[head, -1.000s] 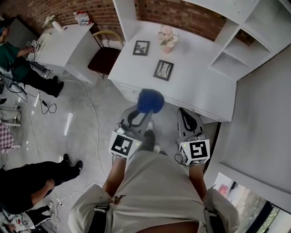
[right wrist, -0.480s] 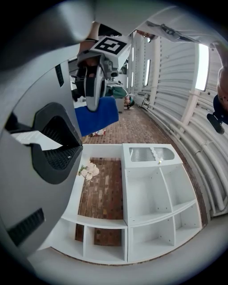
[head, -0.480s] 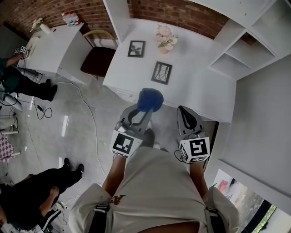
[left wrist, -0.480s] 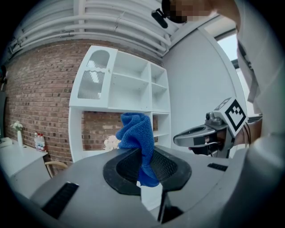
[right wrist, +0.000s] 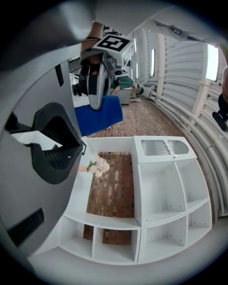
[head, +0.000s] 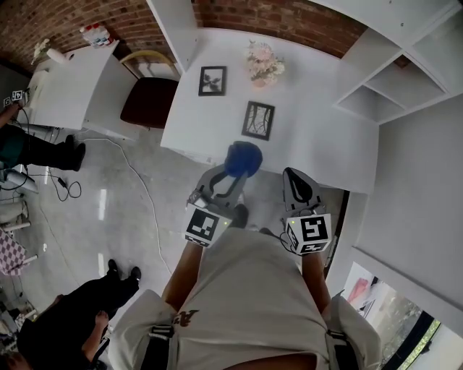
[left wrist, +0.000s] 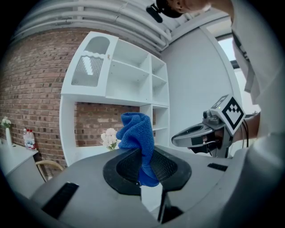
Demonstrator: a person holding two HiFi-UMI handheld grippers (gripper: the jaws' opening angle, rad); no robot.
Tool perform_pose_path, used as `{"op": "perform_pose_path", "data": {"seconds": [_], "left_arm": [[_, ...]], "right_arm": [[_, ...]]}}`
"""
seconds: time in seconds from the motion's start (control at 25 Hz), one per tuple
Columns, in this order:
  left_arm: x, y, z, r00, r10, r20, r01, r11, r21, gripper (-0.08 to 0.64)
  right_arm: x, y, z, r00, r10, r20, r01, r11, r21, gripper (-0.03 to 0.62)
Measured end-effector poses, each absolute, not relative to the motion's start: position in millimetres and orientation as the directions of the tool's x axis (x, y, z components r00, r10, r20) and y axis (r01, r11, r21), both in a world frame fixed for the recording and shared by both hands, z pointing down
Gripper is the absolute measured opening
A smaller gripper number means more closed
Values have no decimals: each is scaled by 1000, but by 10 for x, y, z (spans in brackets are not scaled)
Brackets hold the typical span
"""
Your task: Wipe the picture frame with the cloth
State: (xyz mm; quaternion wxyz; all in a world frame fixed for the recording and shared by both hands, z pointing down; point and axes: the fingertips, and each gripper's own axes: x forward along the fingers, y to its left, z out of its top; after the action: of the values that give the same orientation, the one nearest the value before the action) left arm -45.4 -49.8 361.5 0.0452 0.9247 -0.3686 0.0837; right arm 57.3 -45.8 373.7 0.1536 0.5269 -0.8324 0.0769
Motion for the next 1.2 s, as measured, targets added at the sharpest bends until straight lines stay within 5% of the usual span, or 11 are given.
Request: {"op": "perform_pose_path", "data": {"seconds": [1.2], "left_arm": [[-250, -1198, 4633, 739, -587, 330, -641, -763, 80, 51]], "right_arm": [[724, -1160, 4997, -336, -781, 526, -918, 398, 4, -2]]}}
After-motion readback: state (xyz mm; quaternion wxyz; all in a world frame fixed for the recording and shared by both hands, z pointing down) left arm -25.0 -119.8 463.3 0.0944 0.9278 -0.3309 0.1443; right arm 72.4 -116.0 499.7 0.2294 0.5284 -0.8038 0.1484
